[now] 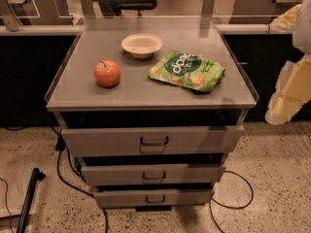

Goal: Open top drawer

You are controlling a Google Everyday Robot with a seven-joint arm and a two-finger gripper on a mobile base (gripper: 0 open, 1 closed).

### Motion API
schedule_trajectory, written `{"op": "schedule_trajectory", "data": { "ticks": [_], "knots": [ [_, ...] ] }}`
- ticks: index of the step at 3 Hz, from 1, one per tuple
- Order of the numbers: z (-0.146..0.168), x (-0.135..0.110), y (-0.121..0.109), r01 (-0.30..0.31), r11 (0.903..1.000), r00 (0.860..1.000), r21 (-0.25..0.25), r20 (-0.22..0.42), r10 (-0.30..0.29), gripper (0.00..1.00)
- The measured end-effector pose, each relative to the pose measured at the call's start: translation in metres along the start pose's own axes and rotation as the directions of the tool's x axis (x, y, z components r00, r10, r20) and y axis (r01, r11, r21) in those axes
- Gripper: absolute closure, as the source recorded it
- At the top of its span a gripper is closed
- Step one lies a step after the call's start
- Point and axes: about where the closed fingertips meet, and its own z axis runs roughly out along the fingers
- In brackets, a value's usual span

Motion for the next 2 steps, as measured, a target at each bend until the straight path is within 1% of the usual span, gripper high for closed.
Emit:
{"op": "schedule_trajectory", "data": {
  "ticks": [1, 2],
  "knots": [
    [-0.003, -0.003, 0.0, 0.003, 1.0, 1.0, 0.006, -0.003, -0.003, 0.0],
    [0.014, -0.012, 0.016, 0.008, 0.9998, 1.0, -0.019, 0.012, -0.008, 0.0]
  ]
}}
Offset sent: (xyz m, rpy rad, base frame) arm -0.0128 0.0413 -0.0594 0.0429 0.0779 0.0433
